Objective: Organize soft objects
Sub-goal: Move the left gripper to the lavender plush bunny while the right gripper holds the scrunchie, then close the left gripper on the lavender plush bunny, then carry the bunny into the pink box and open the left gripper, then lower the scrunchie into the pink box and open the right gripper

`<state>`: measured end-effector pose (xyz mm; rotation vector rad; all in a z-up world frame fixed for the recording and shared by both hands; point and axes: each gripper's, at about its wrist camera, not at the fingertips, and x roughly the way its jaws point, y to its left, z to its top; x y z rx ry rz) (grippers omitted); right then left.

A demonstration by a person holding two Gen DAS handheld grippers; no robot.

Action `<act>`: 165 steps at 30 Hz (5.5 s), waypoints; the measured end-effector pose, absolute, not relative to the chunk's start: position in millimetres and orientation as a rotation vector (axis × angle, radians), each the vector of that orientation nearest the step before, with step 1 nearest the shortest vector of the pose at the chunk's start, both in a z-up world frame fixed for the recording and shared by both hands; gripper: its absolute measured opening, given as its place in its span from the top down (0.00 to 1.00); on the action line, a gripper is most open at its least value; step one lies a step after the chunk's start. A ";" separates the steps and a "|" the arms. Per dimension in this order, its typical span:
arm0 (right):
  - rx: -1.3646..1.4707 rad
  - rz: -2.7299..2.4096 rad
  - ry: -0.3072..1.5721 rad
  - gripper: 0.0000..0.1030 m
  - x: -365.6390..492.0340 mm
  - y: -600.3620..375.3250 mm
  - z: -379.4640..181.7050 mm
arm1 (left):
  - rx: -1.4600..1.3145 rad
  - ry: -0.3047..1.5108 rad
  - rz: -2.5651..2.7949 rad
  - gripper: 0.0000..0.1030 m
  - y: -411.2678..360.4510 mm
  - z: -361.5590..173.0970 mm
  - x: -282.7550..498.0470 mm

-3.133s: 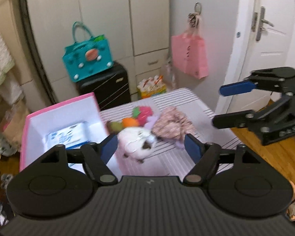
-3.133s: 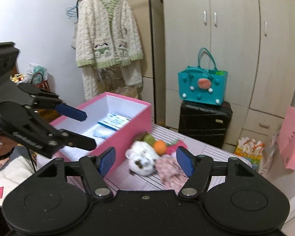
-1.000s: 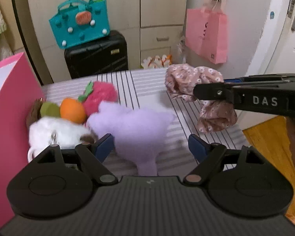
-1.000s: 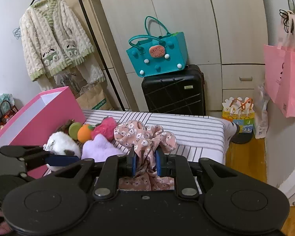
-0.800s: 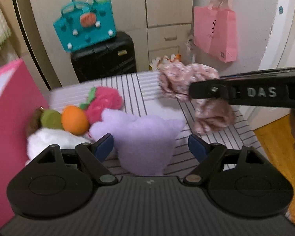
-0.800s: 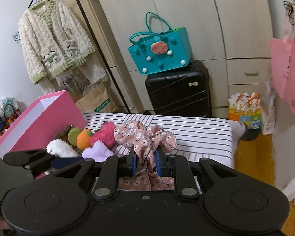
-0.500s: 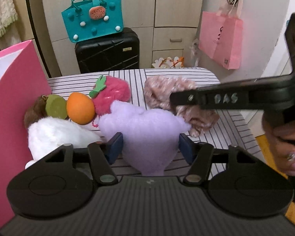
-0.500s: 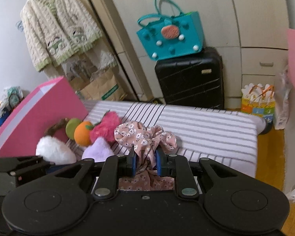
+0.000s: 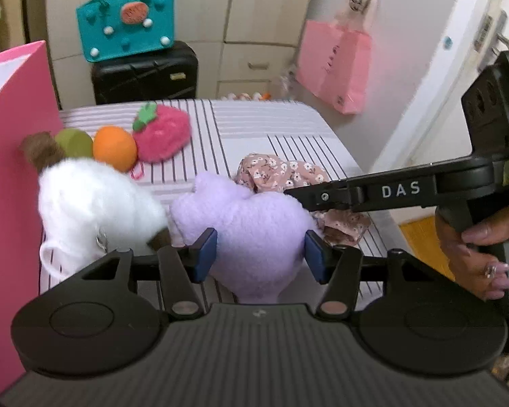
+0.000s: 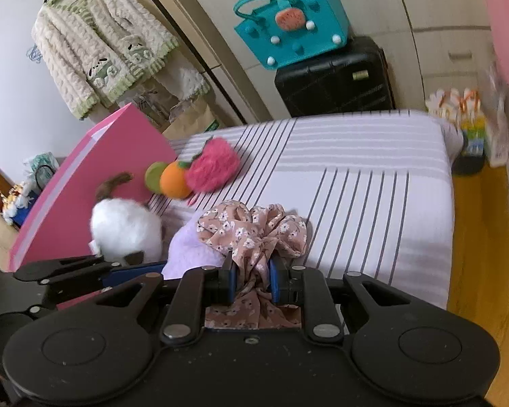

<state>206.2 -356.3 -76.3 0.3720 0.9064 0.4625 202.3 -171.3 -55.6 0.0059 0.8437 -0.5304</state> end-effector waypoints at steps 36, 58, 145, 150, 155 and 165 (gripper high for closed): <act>0.085 0.243 0.804 0.42 130.1 -332.8 -70.8 | 0.086 0.948 -0.405 0.27 -166.8 -68.2 176.1; 0.137 0.247 0.740 0.79 103.6 -303.8 -40.5 | 0.062 0.876 -0.615 0.40 -126.4 -0.2 168.4; -0.233 0.786 0.962 0.73 278.3 0.0 13.2 | 0.023 0.957 -0.408 0.31 138.2 58.5 261.4; -0.041 0.754 1.043 0.69 293.2 -8.4 4.2 | -0.013 0.942 -0.378 0.31 149.7 62.1 262.0; 0.158 0.831 1.075 0.54 289.1 -31.9 6.7 | -0.026 0.935 -0.358 0.31 148.4 62.6 259.3; 0.110 0.773 0.868 0.53 224.6 -94.8 54.1 | -0.008 0.940 -0.393 0.31 125.8 62.2 247.8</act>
